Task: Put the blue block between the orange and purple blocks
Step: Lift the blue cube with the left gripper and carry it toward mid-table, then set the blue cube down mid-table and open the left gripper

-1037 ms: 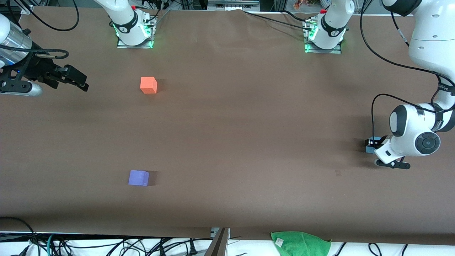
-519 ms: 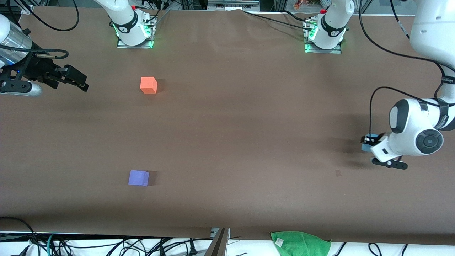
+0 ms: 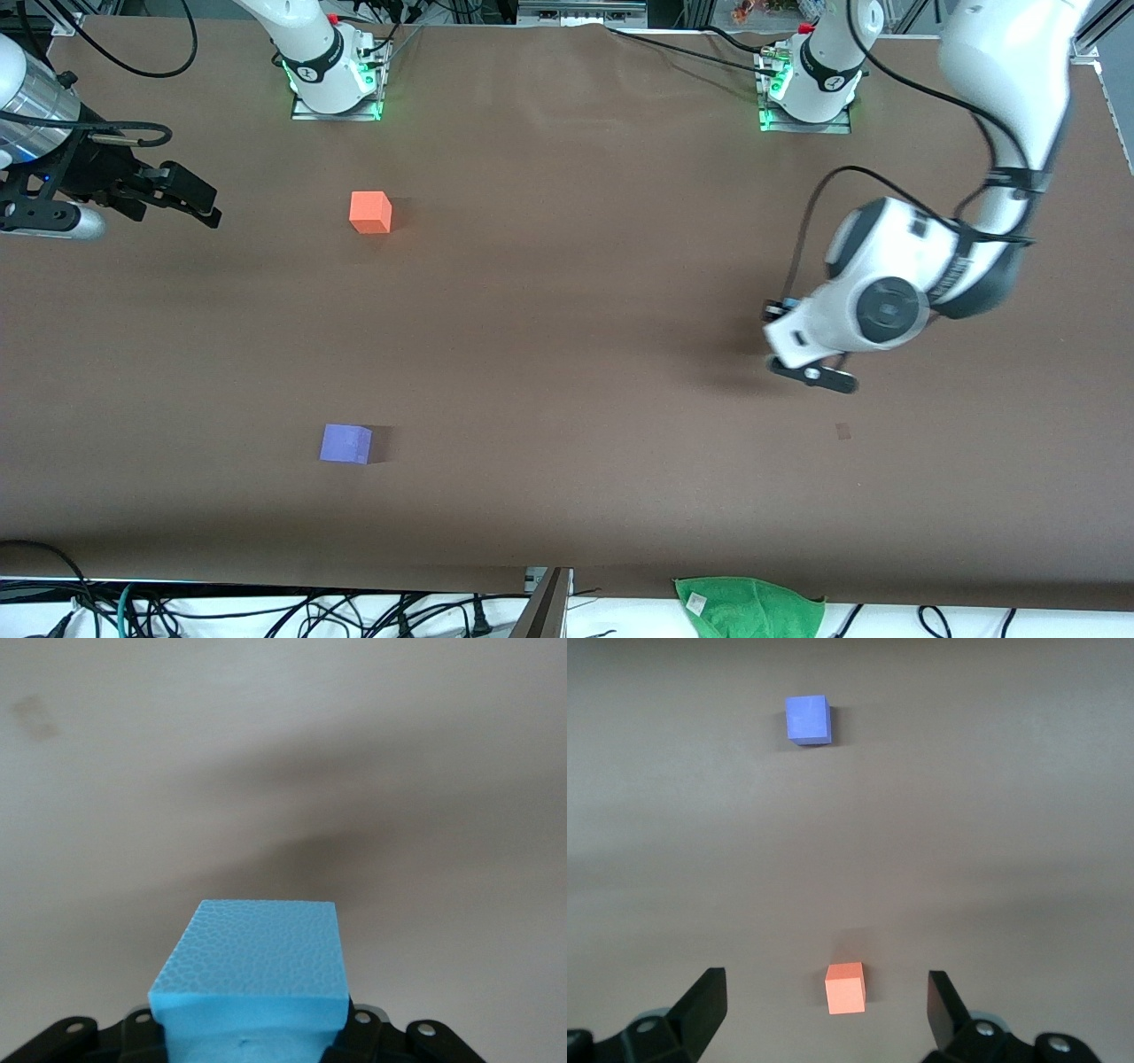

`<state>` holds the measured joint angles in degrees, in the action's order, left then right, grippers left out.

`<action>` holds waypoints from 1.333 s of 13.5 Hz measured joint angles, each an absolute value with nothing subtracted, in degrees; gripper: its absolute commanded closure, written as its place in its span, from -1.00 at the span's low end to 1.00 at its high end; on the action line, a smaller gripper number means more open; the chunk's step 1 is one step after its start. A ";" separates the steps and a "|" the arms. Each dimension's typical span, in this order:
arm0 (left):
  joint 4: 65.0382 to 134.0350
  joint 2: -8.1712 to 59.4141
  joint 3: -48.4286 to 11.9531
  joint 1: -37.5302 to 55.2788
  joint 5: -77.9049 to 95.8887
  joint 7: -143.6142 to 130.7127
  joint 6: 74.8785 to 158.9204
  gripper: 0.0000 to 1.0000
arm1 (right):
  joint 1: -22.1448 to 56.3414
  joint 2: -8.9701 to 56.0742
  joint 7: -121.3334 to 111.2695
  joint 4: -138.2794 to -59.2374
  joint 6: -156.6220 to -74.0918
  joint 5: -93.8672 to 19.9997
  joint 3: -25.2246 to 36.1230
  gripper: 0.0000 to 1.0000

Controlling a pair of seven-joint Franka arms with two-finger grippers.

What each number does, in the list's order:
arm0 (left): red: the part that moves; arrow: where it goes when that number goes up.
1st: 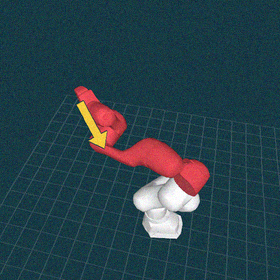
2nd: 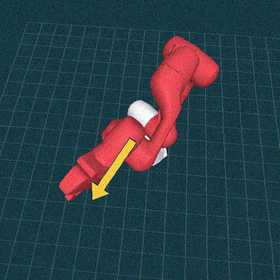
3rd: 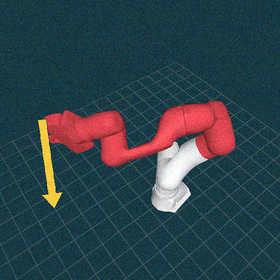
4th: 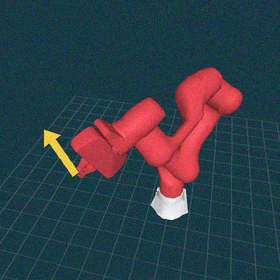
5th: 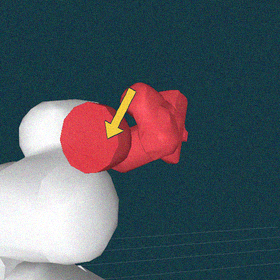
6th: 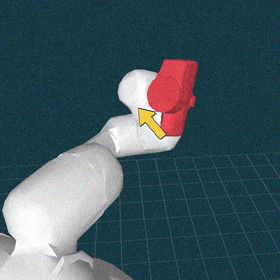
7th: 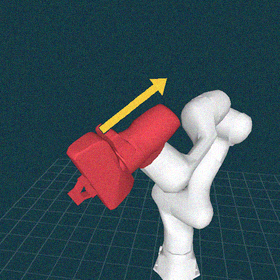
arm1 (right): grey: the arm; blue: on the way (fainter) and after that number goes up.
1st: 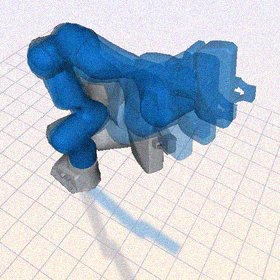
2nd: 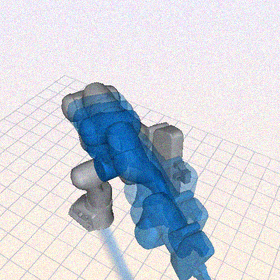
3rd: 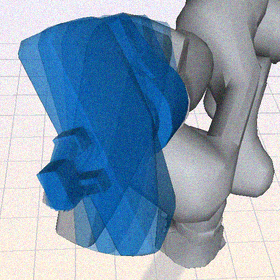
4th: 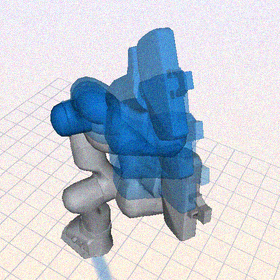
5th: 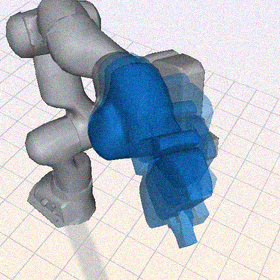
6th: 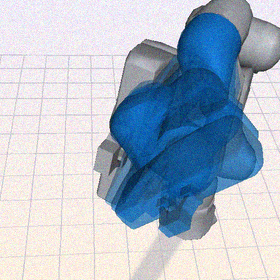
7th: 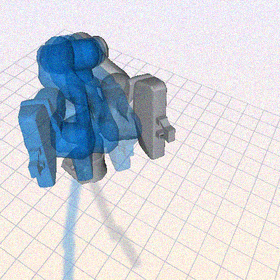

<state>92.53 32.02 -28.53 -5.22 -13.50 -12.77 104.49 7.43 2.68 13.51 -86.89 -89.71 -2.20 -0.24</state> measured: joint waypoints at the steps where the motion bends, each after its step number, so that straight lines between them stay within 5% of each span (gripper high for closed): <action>1: 91.19 33.11 -28.54 -2.18 -12.87 -15.94 104.68 0.69 | 7.47 2.68 13.51 -86.89 -89.72 -2.20 -0.25 -1.00; 8: 86.85 44.06 -26.35 14.13 -9.91 -36.80 119.71 0.59 | 7.49 2.69 13.63 -86.89 -91.37 -2.20 -0.10 -1.00; 10: 86.70 46.26 -24.85 17.26 -9.91 -40.12 123.08 0.08 | 7.43 2.71 13.63 -86.90 -93.16 -2.19 0.08 -1.00; 11: 86.67 47.30 -24.35 18.19 -9.90 -41.11 124.77 -0.99 | 7.43 2.78 13.63 -86.90 -94.34 -2.19 0.08 -1.00; 18: 84.67 47.43 -22.82 18.24 -9.91 -41.41 124.35 -1.00 | 7.74 3.98 13.62 -86.88 -95.81 -2.19 -0.27 -1.00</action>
<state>84.67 47.43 -22.82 18.24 -9.91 -41.41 124.35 7.74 3.98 13.62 -86.88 -95.81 -2.19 -0.27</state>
